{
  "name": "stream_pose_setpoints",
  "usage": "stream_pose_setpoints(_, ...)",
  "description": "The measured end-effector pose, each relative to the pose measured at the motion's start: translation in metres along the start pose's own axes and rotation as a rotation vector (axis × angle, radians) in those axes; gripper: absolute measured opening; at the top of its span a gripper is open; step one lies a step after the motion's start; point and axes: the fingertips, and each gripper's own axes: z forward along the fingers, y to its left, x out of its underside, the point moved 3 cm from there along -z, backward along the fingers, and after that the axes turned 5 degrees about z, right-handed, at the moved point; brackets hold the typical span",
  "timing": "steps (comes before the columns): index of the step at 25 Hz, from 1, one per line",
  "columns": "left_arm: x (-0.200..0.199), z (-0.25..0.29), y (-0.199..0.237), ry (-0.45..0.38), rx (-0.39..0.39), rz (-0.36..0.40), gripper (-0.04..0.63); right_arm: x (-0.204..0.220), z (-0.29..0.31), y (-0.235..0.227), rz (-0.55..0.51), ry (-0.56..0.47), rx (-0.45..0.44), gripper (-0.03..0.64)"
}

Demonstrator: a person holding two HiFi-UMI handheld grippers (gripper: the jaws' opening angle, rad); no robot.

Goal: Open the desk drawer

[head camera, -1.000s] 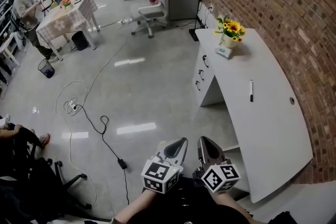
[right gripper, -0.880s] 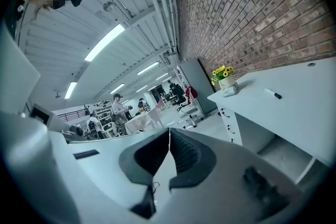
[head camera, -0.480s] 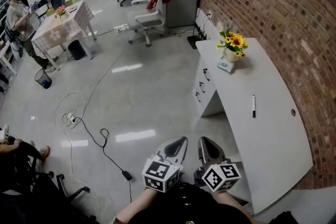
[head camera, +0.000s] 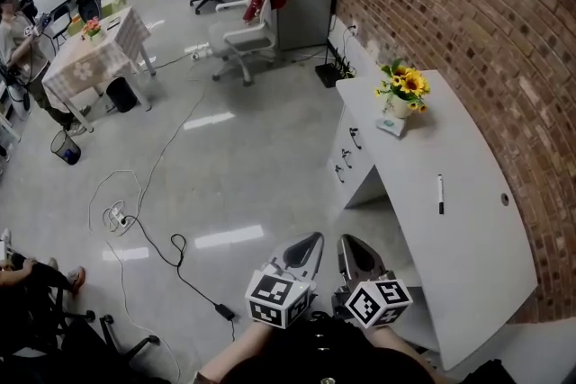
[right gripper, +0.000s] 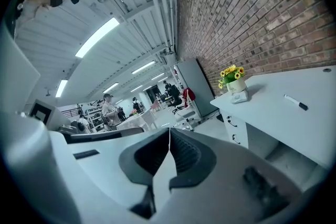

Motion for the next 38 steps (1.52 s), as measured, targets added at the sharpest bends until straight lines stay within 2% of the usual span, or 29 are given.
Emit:
stream_pose_setpoints(8, -0.006, 0.016, 0.040, -0.010, 0.022, -0.010, 0.008, 0.004, 0.039, 0.003, 0.004, 0.005, 0.021, 0.014)
stream_pose_setpoints(12, -0.005, 0.020, 0.053, -0.006, 0.036, -0.007, 0.008, 0.009, 0.052, 0.016, -0.051, 0.007, -0.021, 0.014)
stream_pose_setpoints(16, -0.004, 0.019, 0.058, -0.006, 0.060, 0.011, 0.008, 0.013, 0.058, 0.017, -0.071, -0.001, 0.002, 0.014)
stream_pose_setpoints(24, -0.008, 0.011, 0.072, -0.018, 0.034, -0.012, 0.008, 0.016, 0.052, 0.006, 0.004, -0.003, 0.081, 0.014)
stream_pose_setpoints(31, -0.009, 0.014, 0.076, -0.032, 0.027, -0.020, 0.009, 0.015, 0.057, 0.006, -0.012, -0.001, 0.075, 0.014)
stream_pose_setpoints(38, -0.010, 0.040, 0.078, -0.016, 0.041, -0.008, 0.008, 0.003, 0.072, -0.010, -0.003, -0.017, 0.065, 0.014)
